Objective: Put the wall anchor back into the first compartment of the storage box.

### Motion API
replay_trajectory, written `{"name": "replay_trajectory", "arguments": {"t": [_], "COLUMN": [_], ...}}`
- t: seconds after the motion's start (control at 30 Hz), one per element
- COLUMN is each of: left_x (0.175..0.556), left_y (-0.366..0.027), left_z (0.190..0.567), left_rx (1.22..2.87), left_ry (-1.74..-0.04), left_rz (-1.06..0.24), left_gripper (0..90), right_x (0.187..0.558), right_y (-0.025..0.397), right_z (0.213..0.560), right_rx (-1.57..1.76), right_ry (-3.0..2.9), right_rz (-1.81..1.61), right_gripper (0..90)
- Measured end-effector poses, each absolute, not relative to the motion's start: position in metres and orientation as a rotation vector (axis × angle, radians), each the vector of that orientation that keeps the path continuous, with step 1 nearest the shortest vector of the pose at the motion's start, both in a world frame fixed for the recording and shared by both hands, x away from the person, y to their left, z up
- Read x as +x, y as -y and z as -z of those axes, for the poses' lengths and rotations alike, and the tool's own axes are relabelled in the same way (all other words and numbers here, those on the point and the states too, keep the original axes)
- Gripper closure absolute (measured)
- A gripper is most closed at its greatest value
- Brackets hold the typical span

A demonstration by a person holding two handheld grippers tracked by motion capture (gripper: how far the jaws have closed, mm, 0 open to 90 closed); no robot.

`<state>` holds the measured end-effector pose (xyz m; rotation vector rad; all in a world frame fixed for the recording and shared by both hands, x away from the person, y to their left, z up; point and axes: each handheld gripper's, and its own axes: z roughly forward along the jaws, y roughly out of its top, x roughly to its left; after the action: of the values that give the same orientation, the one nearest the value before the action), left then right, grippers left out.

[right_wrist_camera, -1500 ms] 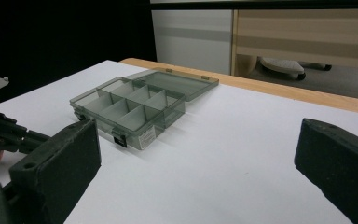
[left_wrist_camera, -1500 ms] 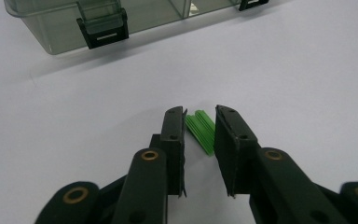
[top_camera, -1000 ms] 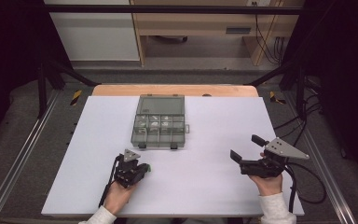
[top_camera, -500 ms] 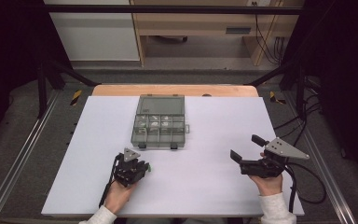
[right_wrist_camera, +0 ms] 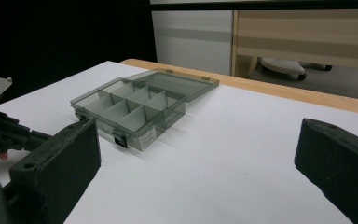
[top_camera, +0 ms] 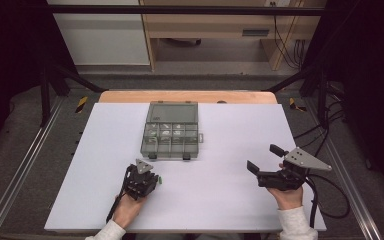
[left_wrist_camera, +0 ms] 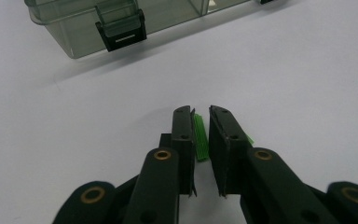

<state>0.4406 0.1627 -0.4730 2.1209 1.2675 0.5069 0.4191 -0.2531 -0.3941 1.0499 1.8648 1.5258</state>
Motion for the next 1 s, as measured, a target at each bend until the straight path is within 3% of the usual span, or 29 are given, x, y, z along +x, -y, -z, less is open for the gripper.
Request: {"name": "replay_trajectory", "arguments": {"t": [0.5, 1.0], "left_x": [0.441, 0.428], "left_y": [-0.167, -0.178], "left_z": [0.468, 0.428], "left_rx": [2.117, 1.995], "left_ry": [-1.241, -1.163], "left_rz": [-0.471, -0.498], "left_gripper": [83.5, 83.5], "right_x": [0.419, 0.419], "right_y": [0.253, 0.253], "right_z": [0.394, 0.394], "right_rx": [1.056, 1.061], "right_ry": [-1.868, -1.861], "right_rz": [-1.526, -1.527], "right_gripper": [0.5, 0.5]}}
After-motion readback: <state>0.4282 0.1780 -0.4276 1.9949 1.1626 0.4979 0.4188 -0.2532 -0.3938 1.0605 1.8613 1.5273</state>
